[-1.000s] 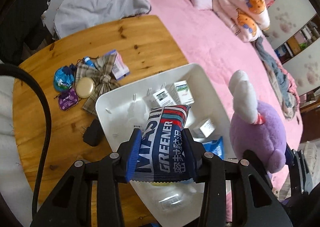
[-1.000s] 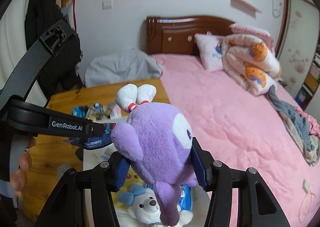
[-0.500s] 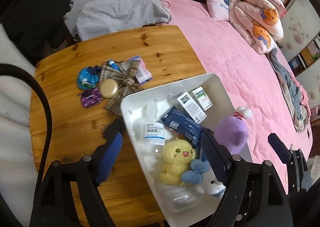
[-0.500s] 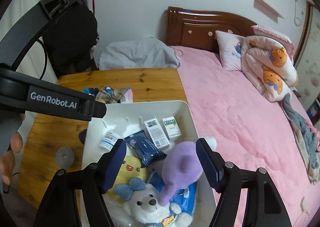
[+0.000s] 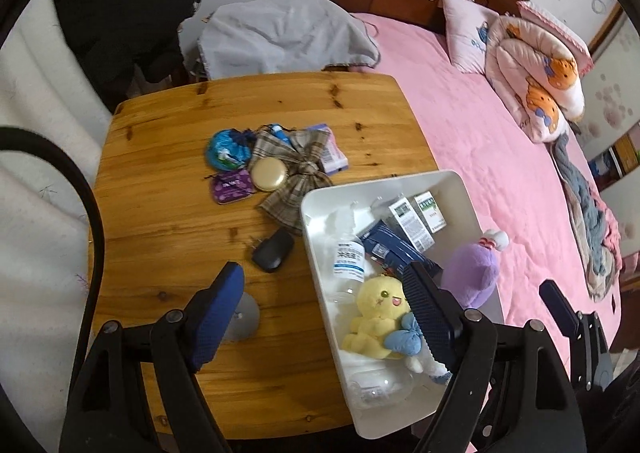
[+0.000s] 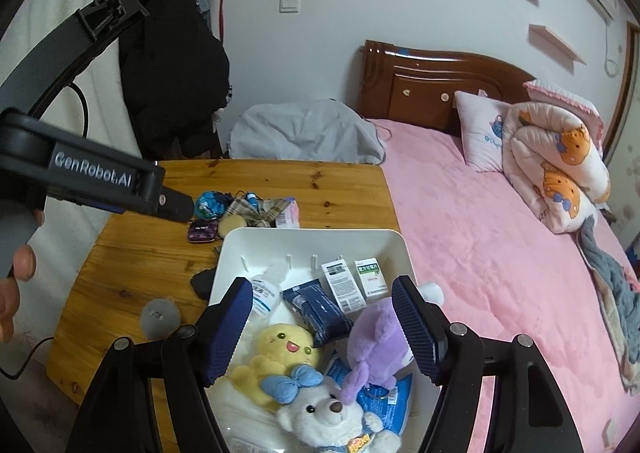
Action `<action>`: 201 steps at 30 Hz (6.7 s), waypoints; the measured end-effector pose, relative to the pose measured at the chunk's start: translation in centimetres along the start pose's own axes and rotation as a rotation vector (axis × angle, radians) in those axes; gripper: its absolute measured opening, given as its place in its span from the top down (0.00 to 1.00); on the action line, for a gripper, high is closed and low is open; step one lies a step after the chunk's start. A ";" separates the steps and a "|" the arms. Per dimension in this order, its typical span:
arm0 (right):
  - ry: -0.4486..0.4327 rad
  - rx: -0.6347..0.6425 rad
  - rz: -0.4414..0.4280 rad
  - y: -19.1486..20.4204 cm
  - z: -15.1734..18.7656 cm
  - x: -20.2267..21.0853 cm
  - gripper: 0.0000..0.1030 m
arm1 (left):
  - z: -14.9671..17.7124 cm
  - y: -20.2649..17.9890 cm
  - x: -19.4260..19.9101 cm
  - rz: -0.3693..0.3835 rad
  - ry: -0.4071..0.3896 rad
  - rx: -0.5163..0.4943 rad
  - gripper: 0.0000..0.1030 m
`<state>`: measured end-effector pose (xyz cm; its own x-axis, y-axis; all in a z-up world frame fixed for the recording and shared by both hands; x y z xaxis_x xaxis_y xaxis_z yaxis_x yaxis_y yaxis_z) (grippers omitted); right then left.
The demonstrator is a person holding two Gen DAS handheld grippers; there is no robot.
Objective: Organize objects
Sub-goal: 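Carry the packet and purple plush over the white tray and open both grippers, then grasp the blue drawstring pouch with the left gripper while the right gripper grasps the plaid bow, then carry the pouch and bow over the white tray and open both grippers, then move both grippers back over the table toward the remaining items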
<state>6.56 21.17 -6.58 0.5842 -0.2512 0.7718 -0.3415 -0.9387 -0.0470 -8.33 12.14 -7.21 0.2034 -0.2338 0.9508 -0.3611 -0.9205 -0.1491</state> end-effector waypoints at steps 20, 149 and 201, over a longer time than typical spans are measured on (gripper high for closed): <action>0.069 0.009 -0.127 3.2 -7.9 -3.1 0.29 | -5.5 10.5 -0.3 0.002 -0.041 0.134 0.19; 0.619 -0.042 -0.239 -1.7 5.6 -5.5 0.71 | -1.2 -6.2 -6.9 0.003 0.110 -0.227 0.47; 0.327 0.190 -0.211 3.6 -11.8 -9.2 0.38 | -7.9 10.7 -1.7 -0.094 -0.046 0.108 0.16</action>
<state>-8.71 22.86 -6.39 0.3523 0.0102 0.9358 -0.0805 -0.9959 0.0411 -19.70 5.18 -8.22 0.2746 -0.1568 0.9487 -0.2387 -0.9669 -0.0907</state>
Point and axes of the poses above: each gripper's, at about its wrist camera, not at the fingertips, and x roughly against the way its jaws point, y to its left, z to its underside, the point moved 2 cm from there along -x, roughly the way its jaws point, and after that the axes turned 7 degrees about y, right-handed, at the moved point
